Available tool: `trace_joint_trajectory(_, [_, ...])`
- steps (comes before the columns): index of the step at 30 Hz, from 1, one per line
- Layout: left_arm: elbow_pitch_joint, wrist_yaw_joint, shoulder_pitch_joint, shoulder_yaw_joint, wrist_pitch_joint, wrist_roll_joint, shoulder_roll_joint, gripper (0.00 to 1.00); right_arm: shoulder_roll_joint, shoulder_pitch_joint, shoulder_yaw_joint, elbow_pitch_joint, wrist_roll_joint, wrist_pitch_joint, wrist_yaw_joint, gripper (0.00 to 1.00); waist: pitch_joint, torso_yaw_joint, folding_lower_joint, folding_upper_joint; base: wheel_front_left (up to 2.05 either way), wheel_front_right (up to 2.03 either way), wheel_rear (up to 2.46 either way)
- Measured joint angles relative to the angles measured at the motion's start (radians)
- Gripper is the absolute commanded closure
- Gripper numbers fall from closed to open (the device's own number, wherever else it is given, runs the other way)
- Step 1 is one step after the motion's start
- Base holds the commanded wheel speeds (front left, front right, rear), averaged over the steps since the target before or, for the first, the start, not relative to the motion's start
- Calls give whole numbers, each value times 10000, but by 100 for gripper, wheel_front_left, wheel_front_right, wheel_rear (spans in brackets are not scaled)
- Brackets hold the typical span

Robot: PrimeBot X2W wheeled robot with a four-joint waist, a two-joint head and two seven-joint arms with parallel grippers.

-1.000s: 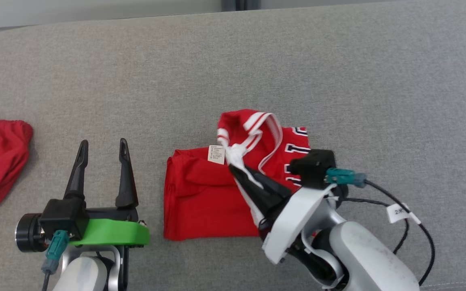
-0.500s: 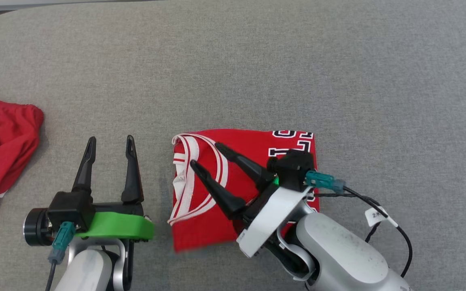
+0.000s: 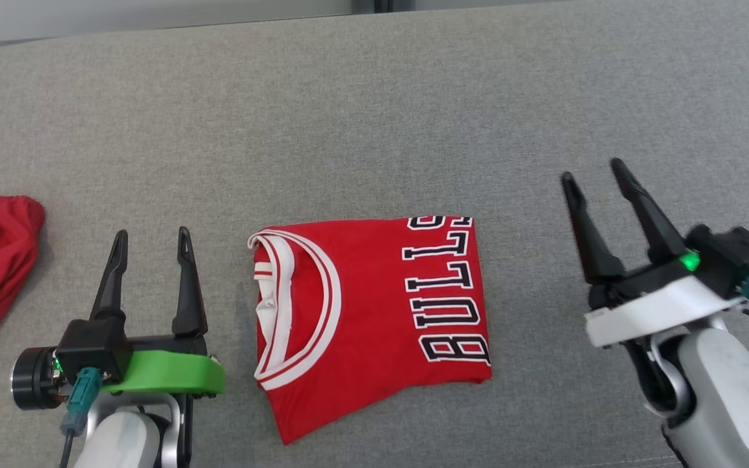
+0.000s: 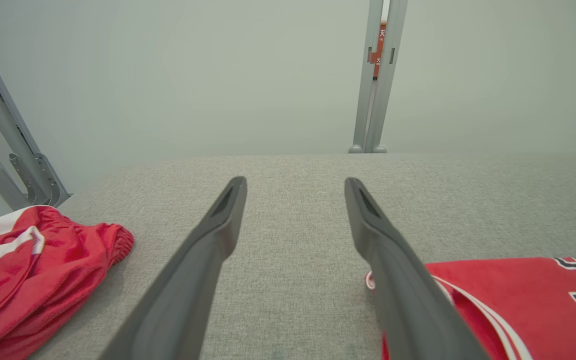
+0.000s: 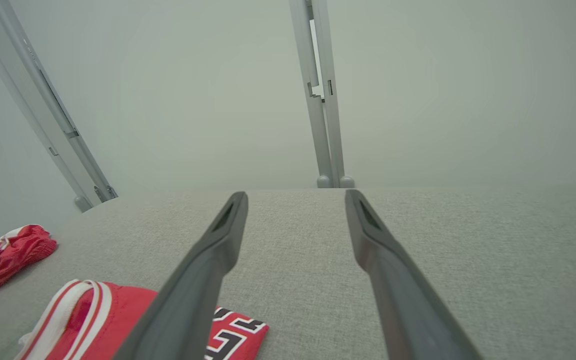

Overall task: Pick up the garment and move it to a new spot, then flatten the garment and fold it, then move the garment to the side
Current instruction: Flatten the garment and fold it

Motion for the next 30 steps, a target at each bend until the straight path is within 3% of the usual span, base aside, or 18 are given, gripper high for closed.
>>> trace_joint_trajectory(3, [-8, 77, 199, 69, -2, 4, 96, 0, -96, 884, -1012, -293, -305, 150, -2, 0, -176, -137, 0, 0, 0, 0, 0])
trace_joint_trajectory(7, [-29, 171, 622, 176, 2, -8, 284, 0, -2, 1646, -1559, -700, -639, 491, 0, 0, -463, -369, 0, 0, 0, 0, 0])
trace_joint_trajectory(15, [-171, 349, 1541, -19, 180, -46, 313, 0, 215, 2718, -1808, -1279, -830, 1058, 0, 0, -1298, -656, 0, 0, 0, 0, 0])
trace_joint_trajectory(30, [161, 255, 2104, -255, 238, -288, 343, 0, 303, 3733, -1919, -1904, -941, 1806, 0, 0, -2546, -635, 0, 0, 0, 0, 0])
